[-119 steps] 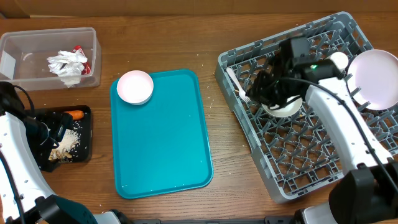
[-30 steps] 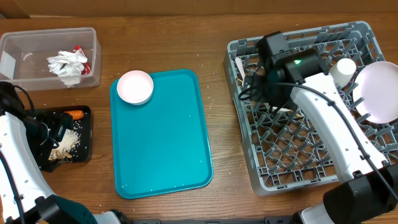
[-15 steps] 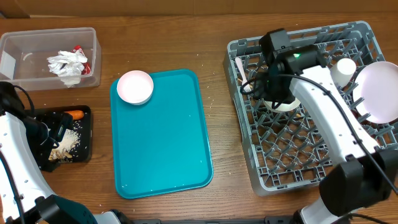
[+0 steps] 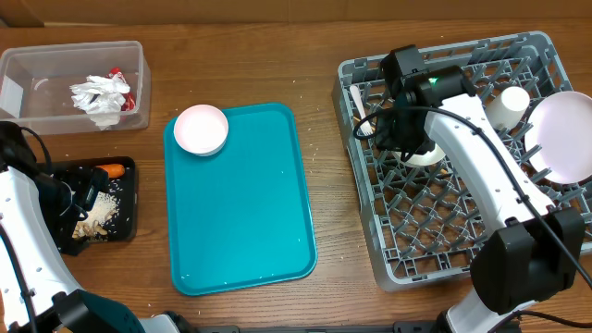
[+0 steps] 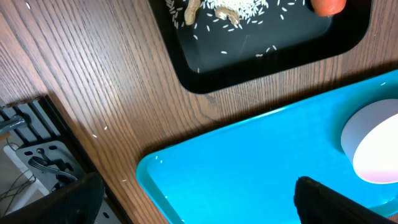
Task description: Sort waste into correct bins and load items into the dishwasher rack
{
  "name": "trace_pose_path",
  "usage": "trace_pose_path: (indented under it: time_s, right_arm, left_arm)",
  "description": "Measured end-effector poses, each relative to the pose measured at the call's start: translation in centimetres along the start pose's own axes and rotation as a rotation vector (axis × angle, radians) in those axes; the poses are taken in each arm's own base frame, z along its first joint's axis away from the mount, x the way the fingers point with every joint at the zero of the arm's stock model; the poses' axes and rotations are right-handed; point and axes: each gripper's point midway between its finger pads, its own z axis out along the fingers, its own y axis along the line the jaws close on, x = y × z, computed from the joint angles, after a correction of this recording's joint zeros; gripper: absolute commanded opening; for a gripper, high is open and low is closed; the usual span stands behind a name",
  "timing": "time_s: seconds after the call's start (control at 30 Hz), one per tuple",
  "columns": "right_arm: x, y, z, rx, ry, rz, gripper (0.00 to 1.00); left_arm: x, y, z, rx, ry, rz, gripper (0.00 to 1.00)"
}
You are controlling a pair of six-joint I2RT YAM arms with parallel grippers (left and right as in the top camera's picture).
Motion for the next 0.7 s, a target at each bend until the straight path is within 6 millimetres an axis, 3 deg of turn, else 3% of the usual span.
trace_pose_path:
  time_s: [0.17, 0.37, 0.47, 0.7]
  right_arm:
    - [1.0, -0.4, 1.2, 0.016, 0.034, -0.002, 0.23]
    - [0.8, -0.5, 1.2, 0.022, 0.026, -0.005, 0.06]
    - [1.6, -0.8, 0.7, 0.036, 0.058, 0.003, 0.04]
    - [1.1, 0.0, -1.3, -0.033, 0.048, 0.032, 0.04]
  left_arm:
    - [0.0, 0.0, 0.0, 0.000, 0.000, 0.000, 1.00]
    - [0.0, 0.0, 0.0, 0.000, 0.001, 0.000, 1.00]
    - [0.0, 0.0, 0.0, 0.000, 0.001, 0.000, 1.00]
    - [0.0, 0.0, 0.0, 0.000, 0.000, 0.000, 1.00]
